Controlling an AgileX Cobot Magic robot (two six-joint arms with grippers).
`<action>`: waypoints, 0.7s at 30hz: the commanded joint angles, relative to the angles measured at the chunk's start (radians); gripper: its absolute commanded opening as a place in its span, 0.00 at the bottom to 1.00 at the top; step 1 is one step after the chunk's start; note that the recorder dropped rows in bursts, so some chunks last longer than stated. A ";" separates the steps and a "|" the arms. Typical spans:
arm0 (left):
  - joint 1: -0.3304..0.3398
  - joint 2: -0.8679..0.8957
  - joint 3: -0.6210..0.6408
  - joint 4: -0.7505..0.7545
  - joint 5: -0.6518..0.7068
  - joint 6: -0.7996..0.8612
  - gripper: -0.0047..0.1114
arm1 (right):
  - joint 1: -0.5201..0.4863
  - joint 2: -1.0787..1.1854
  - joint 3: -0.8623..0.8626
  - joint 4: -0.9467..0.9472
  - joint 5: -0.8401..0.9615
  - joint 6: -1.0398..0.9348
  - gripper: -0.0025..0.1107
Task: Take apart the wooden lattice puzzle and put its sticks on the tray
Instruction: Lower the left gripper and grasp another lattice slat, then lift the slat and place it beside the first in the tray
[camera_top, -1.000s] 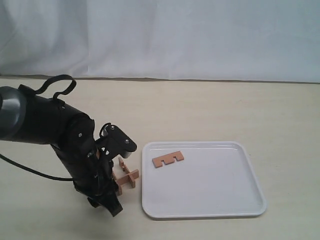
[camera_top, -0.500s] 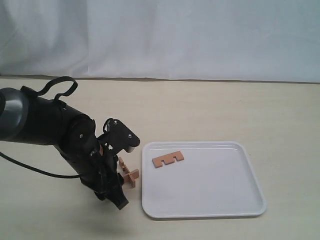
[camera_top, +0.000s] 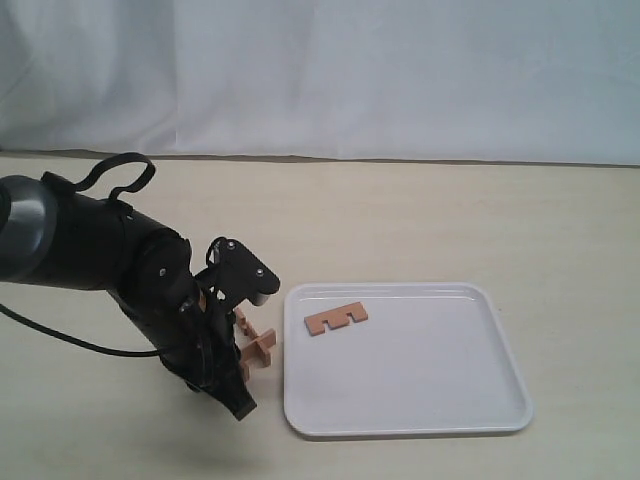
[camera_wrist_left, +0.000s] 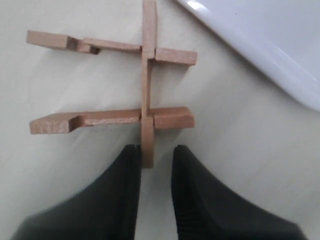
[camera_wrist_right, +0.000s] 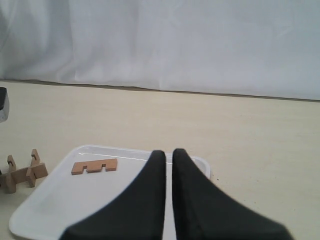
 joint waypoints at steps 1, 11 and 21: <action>-0.003 0.004 0.002 -0.004 0.003 0.004 0.10 | -0.001 -0.004 0.000 -0.001 -0.005 -0.005 0.06; -0.003 -0.014 0.000 -0.004 0.017 0.025 0.04 | -0.001 -0.004 0.000 -0.001 -0.005 -0.005 0.06; -0.003 -0.091 0.000 0.019 0.036 0.025 0.04 | -0.001 -0.004 0.000 -0.001 -0.005 -0.005 0.06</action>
